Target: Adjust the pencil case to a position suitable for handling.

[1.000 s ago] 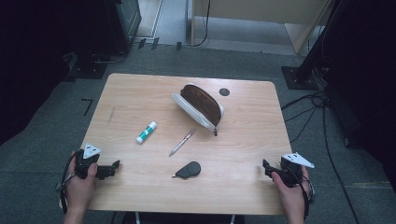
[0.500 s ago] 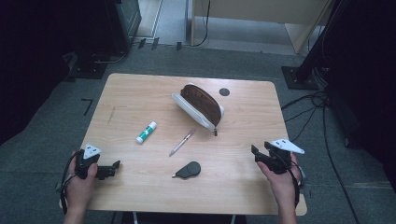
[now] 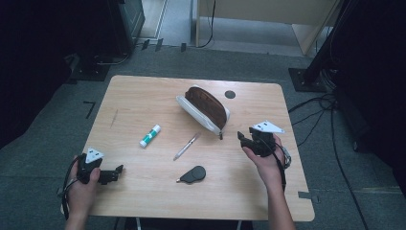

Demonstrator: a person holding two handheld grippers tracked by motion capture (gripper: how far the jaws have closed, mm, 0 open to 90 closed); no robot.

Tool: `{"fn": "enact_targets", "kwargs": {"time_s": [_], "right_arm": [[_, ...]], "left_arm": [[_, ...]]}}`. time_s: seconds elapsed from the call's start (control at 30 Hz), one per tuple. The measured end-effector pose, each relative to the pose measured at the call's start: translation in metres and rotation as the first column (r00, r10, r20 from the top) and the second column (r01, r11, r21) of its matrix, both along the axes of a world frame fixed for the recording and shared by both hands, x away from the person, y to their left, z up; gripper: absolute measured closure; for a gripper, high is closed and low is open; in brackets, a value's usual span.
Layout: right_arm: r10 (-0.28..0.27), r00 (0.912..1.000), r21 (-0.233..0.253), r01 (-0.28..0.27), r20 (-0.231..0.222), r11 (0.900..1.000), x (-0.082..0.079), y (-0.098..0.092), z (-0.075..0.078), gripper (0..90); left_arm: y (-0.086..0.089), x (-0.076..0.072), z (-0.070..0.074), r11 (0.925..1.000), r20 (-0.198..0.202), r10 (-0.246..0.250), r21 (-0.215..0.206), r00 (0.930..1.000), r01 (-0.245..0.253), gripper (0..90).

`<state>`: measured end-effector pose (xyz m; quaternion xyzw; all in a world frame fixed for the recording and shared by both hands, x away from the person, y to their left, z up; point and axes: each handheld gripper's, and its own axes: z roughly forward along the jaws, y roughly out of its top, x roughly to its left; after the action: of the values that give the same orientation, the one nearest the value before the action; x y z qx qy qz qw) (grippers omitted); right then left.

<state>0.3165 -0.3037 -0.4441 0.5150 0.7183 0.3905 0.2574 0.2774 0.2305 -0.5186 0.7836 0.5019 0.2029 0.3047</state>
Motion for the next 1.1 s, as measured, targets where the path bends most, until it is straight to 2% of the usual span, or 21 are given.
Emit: {"fn": "enact_targets", "kwargs": {"time_s": [0.1, 0.3, 0.47, 0.6, 0.83, 0.87, 0.9, 1.03, 1.1], "right_arm": [[0.016, 0.9999, -0.016, -0.016, 0.0, 1.0, 0.014, 0.01, 0.002, 47.7], [0.023, 0.9992, 0.025, -0.022, -0.032, 0.999, 0.042, 0.021, -0.001, 49.3], [0.017, 0.9987, 0.035, -0.016, -0.048, 0.999, 0.061, 0.029, -0.003, 49.3], [0.028, 0.9968, 0.02, -0.027, -0.075, 0.999, 0.073, 0.036, -0.008, 49.3], [0.02, 0.9943, 0.008, -0.019, -0.105, 1.0, 0.082, 0.04, -0.02, 58.0], [0.022, 0.9936, 0.016, -0.021, -0.111, 1.0, 0.083, 0.04, -0.021, 61.5], [0.018, 0.9934, 0.005, -0.018, -0.113, 1.0, 0.083, 0.041, -0.022, 69.8], [0.009, 0.9923, 0.013, -0.007, -0.124, 1.0, 0.081, 0.042, -0.021, 76.2], [0.009, 0.9906, 0.034, -0.004, -0.136, 0.999, 0.079, 0.042, -0.021, 77.2]], "left_arm": [[0.0, 0.0, 0.0, 1.0, -0.001, -0.001, 0.001, 1.0, 0.001, 0.0], [0.0, 0.0, 0.0, 1.0, -0.001, -0.003, -0.001, 1.0, 0.003, 0.0], [0.0, 0.0, 0.0, 1.0, -0.001, -0.004, 0.0, 1.0, 0.004, 0.0], [0.0, 0.0, 0.0, 1.0, 0.0, -0.004, -0.001, 1.0, 0.004, 0.0], [-0.001, 0.0, 0.0, 1.0, 0.001, -0.005, -0.003, 1.0, 0.005, 0.0], [-0.001, 0.0, 0.0, 1.0, 0.001, -0.005, -0.004, 1.0, 0.005, 0.0], [0.0, 0.0, 0.0, 1.0, 0.001, -0.008, -0.001, 1.0, 0.008, 0.0], [-0.001, 0.001, 0.0, 1.0, 0.001, -0.008, -0.002, 1.0, 0.008, 0.0], [-0.001, 0.001, 0.0, 1.0, 0.001, -0.008, -0.002, 1.0, 0.008, 0.0]]}}
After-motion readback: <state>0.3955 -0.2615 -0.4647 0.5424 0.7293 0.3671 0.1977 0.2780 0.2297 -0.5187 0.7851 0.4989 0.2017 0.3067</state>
